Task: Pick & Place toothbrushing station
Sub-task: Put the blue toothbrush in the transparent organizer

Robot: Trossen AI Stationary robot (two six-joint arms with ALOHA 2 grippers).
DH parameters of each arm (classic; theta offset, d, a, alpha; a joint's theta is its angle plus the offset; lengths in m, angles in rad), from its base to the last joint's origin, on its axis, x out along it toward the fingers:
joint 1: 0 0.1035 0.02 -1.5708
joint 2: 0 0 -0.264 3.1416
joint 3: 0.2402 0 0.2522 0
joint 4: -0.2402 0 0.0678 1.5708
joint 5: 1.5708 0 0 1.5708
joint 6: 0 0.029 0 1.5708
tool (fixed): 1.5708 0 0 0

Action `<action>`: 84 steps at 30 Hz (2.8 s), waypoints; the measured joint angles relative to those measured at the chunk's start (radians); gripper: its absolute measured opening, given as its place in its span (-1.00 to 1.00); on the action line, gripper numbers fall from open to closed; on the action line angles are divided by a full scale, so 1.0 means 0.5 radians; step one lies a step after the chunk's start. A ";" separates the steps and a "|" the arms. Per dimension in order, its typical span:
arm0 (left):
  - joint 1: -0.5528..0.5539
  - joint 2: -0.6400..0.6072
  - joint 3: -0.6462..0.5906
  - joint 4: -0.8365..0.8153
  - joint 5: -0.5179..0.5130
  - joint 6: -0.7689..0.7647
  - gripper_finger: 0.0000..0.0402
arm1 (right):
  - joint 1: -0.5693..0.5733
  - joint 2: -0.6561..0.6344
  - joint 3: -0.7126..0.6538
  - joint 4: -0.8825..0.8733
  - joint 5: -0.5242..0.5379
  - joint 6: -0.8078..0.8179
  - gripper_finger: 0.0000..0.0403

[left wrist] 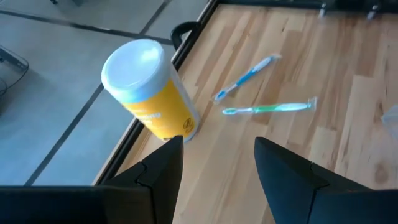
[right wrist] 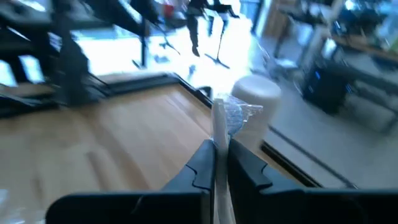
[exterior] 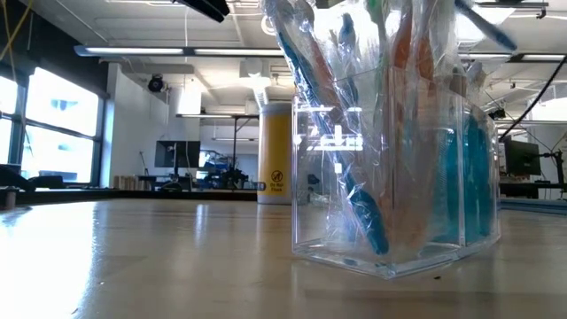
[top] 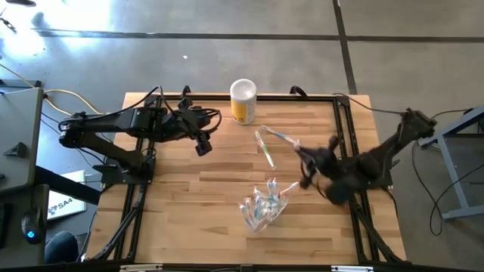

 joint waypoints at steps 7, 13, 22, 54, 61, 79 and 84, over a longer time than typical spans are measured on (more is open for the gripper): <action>0.000 0.080 0.001 0.087 0.004 -0.055 -0.05 | 0.535 0.193 0.000 0.022 0.350 0.203 -0.93; 0.000 0.218 0.004 0.154 0.004 -0.124 -0.05 | 0.760 0.509 0.000 0.063 0.653 0.389 -0.93; 0.000 0.381 0.001 0.344 0.205 -0.138 -0.05 | 0.792 0.753 0.000 0.270 0.699 0.486 -0.93; -0.346 0.408 0.000 0.494 0.320 -0.105 -0.05 | 0.458 0.691 -1.244 4.534 -0.959 -2.039 -0.93; -0.346 0.408 0.000 0.494 0.321 -0.105 -0.05 | 0.303 0.743 -1.245 4.527 -0.919 -1.787 -0.93; -0.345 0.408 0.001 0.517 0.339 -0.047 -0.05 | 0.249 0.952 -1.438 4.431 -0.495 -1.043 -0.93; -0.345 0.408 0.001 0.521 0.340 -0.023 -0.05 | 0.246 1.041 -1.462 4.419 -0.470 -0.897 -0.93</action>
